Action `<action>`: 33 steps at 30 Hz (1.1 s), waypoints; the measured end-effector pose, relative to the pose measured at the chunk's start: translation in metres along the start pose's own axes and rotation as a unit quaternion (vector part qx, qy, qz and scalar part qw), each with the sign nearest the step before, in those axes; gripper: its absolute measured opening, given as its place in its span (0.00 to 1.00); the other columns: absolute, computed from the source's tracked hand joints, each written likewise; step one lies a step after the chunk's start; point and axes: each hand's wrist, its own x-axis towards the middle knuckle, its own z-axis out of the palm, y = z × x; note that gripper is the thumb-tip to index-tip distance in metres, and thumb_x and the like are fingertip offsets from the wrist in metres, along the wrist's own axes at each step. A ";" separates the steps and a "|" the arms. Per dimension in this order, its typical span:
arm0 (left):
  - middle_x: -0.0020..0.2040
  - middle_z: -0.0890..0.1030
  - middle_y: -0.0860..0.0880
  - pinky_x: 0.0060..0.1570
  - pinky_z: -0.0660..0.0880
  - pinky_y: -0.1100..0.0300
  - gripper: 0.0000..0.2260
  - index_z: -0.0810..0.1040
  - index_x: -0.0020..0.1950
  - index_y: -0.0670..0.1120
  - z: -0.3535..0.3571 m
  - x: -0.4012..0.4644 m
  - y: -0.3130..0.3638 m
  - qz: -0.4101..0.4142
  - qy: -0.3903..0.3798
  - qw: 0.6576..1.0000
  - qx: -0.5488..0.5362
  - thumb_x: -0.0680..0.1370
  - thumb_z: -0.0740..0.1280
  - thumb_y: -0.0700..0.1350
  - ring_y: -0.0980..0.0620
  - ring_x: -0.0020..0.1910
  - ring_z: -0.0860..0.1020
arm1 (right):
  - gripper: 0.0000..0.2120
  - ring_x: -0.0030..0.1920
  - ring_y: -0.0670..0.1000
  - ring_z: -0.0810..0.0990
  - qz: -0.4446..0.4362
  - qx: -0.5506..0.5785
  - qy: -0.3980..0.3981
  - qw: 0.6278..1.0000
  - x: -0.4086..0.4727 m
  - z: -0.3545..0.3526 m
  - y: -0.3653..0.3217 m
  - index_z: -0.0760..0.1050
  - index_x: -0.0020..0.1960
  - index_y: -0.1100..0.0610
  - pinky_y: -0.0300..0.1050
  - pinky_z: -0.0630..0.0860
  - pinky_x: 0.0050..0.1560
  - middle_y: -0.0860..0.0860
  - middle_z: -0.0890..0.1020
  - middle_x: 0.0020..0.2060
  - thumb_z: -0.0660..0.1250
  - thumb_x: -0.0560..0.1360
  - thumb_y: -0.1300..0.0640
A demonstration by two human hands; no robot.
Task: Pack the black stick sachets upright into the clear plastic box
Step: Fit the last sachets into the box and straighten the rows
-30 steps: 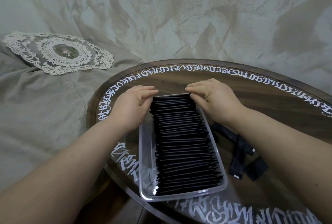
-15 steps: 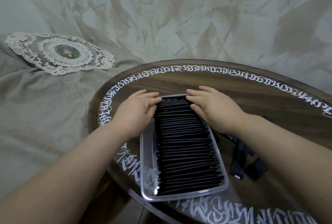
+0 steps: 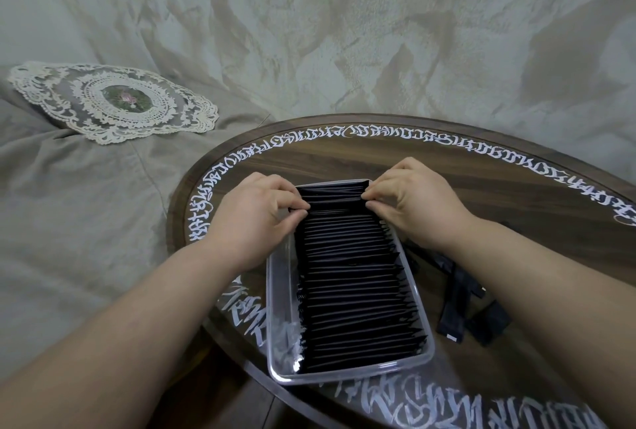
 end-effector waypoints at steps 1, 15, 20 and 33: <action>0.45 0.77 0.61 0.50 0.74 0.54 0.05 0.85 0.48 0.55 0.000 0.000 0.000 -0.011 -0.001 1.000 -0.002 0.75 0.71 0.50 0.55 0.47 0.72 | 0.07 0.53 0.50 0.73 0.000 0.000 -0.004 1.000 0.001 -0.001 0.000 0.84 0.50 0.51 0.41 0.69 0.47 0.44 0.84 0.47 0.69 0.75 0.53; 0.54 0.83 0.53 0.64 0.67 0.56 0.10 0.84 0.55 0.49 0.001 0.002 0.001 0.020 -0.031 0.998 0.043 0.78 0.66 0.47 0.46 0.62 0.77 | 0.07 0.48 0.54 0.77 -0.070 -0.025 0.022 0.997 -0.005 0.000 0.004 0.84 0.49 0.53 0.40 0.69 0.43 0.46 0.84 0.45 0.73 0.71 0.55; 0.64 0.78 0.55 0.61 0.73 0.43 0.20 0.82 0.60 0.52 0.001 0.000 0.005 0.028 -0.052 0.998 0.034 0.78 0.54 0.56 0.47 0.67 0.73 | 0.06 0.41 0.54 0.77 -0.078 -0.014 0.060 0.995 -0.010 -0.002 0.000 0.83 0.43 0.55 0.41 0.72 0.37 0.47 0.82 0.37 0.77 0.67 0.60; 0.78 0.41 0.60 0.74 0.43 0.41 0.27 0.43 0.79 0.53 -0.008 -0.005 0.021 -0.006 -0.283 0.953 0.105 0.82 0.45 0.58 0.57 0.76 0.37 | 0.04 0.43 0.55 0.74 -0.075 -0.065 -0.022 0.995 -0.003 -0.004 -0.004 0.84 0.46 0.53 0.42 0.68 0.37 0.49 0.81 0.42 0.71 0.73 0.58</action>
